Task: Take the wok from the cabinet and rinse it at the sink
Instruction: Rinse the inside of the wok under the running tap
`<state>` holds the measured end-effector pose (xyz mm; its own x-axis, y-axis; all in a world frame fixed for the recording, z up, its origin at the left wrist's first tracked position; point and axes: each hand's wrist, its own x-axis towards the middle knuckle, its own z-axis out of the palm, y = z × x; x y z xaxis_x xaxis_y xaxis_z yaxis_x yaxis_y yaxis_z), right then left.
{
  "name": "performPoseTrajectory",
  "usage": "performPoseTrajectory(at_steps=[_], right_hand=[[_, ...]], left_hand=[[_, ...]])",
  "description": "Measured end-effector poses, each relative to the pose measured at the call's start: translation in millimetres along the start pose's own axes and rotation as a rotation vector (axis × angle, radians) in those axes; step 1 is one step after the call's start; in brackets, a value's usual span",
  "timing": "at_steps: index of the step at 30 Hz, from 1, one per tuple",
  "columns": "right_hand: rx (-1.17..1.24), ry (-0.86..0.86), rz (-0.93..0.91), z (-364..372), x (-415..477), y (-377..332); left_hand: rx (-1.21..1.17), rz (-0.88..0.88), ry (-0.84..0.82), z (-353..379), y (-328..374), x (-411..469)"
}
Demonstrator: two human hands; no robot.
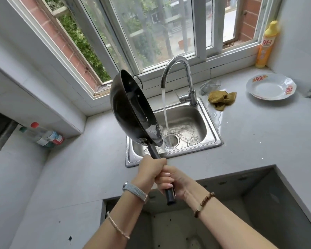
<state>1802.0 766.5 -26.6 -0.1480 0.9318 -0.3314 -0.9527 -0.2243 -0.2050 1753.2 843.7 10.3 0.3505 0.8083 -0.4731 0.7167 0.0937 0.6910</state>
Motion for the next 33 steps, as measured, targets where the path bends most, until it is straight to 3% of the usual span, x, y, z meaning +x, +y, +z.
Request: performPoseTrajectory(at_steps=[4,10,24,33], right_hand=[[0.051,-0.102,0.054,10.4,3.2,1.5],[0.025,-0.082,0.078,24.5,0.9,11.4],[-0.733,0.361,-0.065,5.1,-39.0,-8.1],[-0.831,0.576,-0.078,-3.5,-65.9,-21.9]], left_hand=[[-0.043,0.025,0.012,-12.0,-0.3,-4.7],[-0.073,0.028,0.049,-24.8,-6.2,-12.2],[-0.281,-0.053,-0.290,23.3,-21.9,-8.3],[-0.365,-0.071,-0.480,62.6,-20.1,-6.3]])
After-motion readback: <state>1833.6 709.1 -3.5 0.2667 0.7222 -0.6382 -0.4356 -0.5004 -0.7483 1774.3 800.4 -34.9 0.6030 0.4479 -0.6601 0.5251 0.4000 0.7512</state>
